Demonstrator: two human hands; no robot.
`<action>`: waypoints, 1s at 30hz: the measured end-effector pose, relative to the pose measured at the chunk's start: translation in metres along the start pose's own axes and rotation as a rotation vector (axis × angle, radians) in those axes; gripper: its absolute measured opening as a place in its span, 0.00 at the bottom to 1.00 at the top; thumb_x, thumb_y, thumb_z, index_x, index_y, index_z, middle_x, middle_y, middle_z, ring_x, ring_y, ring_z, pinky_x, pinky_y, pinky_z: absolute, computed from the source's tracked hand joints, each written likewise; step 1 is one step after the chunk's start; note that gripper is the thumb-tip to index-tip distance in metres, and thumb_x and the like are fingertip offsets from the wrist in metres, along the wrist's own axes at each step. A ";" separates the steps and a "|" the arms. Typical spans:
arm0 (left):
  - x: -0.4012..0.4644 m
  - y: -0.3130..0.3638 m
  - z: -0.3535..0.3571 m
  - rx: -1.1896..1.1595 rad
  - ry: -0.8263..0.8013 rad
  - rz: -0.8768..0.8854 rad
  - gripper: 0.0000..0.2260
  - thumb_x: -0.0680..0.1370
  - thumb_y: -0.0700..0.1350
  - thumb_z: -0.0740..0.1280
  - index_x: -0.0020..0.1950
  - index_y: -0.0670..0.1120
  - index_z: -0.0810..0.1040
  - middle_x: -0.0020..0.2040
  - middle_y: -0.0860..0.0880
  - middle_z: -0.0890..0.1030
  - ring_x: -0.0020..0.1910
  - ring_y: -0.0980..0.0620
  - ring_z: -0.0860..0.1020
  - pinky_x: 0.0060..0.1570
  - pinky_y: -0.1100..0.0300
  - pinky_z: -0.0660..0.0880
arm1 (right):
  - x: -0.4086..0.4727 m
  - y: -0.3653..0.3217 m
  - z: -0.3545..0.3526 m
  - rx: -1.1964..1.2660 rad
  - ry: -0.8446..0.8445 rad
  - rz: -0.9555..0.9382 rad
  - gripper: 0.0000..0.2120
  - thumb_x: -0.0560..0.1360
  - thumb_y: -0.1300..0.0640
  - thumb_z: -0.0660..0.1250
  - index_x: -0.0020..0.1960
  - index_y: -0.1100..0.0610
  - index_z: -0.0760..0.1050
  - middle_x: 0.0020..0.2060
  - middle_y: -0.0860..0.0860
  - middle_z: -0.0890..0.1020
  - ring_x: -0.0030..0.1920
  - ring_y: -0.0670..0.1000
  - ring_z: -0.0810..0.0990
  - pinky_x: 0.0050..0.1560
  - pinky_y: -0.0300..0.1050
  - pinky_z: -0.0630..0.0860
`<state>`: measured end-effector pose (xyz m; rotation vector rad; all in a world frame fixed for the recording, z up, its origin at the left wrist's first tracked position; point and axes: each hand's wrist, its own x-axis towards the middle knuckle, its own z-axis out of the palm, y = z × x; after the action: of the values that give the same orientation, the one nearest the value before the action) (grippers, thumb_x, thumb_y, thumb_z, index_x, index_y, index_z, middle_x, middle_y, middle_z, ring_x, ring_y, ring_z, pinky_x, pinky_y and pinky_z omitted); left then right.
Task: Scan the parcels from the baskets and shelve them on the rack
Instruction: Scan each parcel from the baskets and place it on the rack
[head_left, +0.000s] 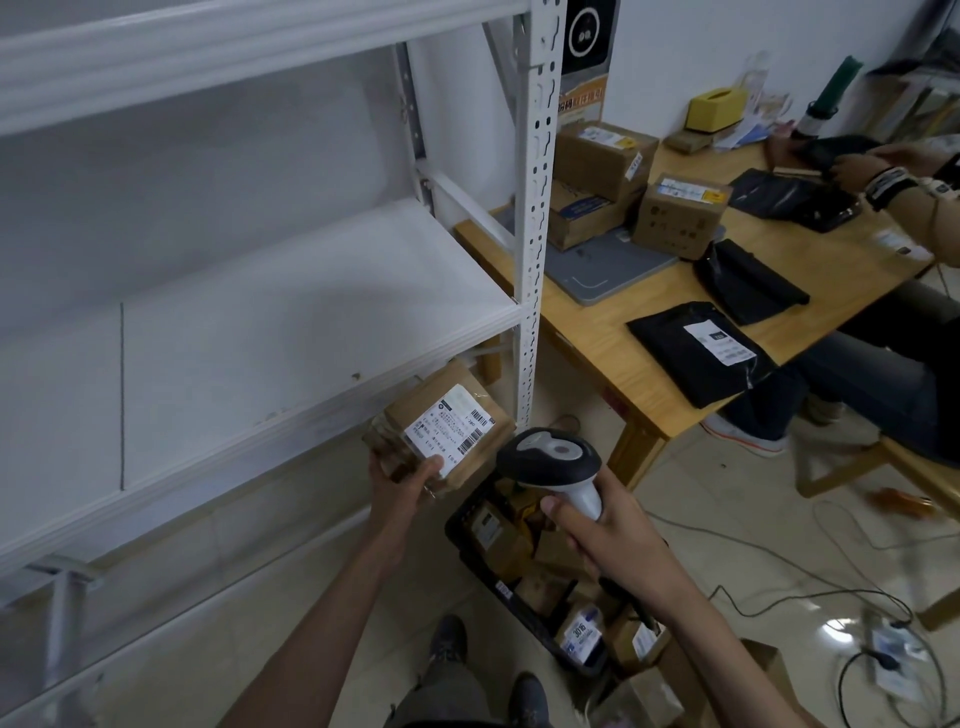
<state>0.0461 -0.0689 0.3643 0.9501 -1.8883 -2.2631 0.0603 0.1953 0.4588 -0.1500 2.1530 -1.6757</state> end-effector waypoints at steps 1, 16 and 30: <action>-0.001 0.000 -0.002 0.005 0.010 0.006 0.44 0.73 0.41 0.76 0.82 0.54 0.54 0.71 0.44 0.75 0.66 0.45 0.77 0.64 0.45 0.77 | 0.001 0.000 0.000 0.017 -0.004 0.014 0.17 0.78 0.52 0.71 0.63 0.43 0.69 0.33 0.47 0.80 0.30 0.44 0.77 0.29 0.38 0.74; -0.046 0.023 -0.096 -0.115 0.195 0.116 0.49 0.59 0.57 0.82 0.77 0.58 0.62 0.65 0.47 0.81 0.62 0.44 0.81 0.64 0.41 0.76 | 0.034 -0.064 0.093 0.073 -0.303 -0.167 0.17 0.80 0.62 0.67 0.65 0.48 0.68 0.33 0.50 0.79 0.30 0.48 0.76 0.32 0.44 0.76; -0.132 0.040 -0.313 -0.280 0.608 0.176 0.51 0.60 0.60 0.80 0.78 0.63 0.57 0.65 0.50 0.81 0.61 0.51 0.81 0.69 0.43 0.72 | 0.038 -0.128 0.339 0.081 -0.700 -0.216 0.08 0.79 0.60 0.67 0.55 0.52 0.72 0.29 0.48 0.78 0.26 0.48 0.74 0.28 0.40 0.73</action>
<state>0.2882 -0.2998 0.4342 1.1919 -1.3034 -1.7913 0.1334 -0.1590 0.5039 -0.8346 1.5764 -1.5077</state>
